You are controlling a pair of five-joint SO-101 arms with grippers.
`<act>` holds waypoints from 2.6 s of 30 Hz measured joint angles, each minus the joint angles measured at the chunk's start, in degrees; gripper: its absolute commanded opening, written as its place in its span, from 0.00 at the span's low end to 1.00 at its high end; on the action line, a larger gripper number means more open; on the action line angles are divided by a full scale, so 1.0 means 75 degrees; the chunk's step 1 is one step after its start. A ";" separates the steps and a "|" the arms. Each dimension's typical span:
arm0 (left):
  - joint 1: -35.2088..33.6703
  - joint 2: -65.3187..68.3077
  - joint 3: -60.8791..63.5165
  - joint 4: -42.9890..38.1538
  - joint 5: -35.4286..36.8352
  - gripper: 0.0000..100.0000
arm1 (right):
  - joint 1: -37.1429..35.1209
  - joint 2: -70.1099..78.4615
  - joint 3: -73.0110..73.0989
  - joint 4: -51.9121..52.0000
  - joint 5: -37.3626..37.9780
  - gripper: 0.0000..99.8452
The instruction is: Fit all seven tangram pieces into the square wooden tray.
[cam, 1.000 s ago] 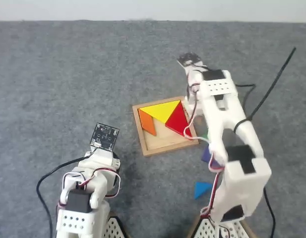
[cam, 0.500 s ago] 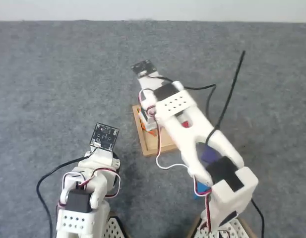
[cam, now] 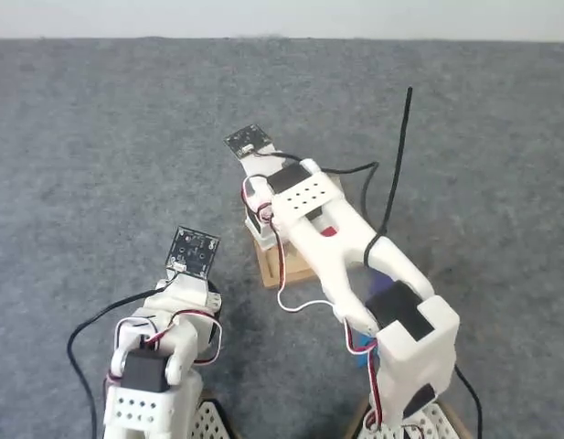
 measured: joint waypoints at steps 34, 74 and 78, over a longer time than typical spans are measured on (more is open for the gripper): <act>0.0000 0.0000 0.0000 0.0000 0.0000 0.02 | 0.0457 0.0821 -0.0727 -0.0270 0.0551 0.22; 0.0000 0.0000 0.0000 0.0000 0.0000 0.02 | 0.0551 -0.0141 0.1477 -0.0949 0.1207 0.22; 0.0000 0.0000 0.0000 0.0000 0.0000 0.02 | 0.0551 -0.0094 0.1055 -0.0867 0.1137 0.22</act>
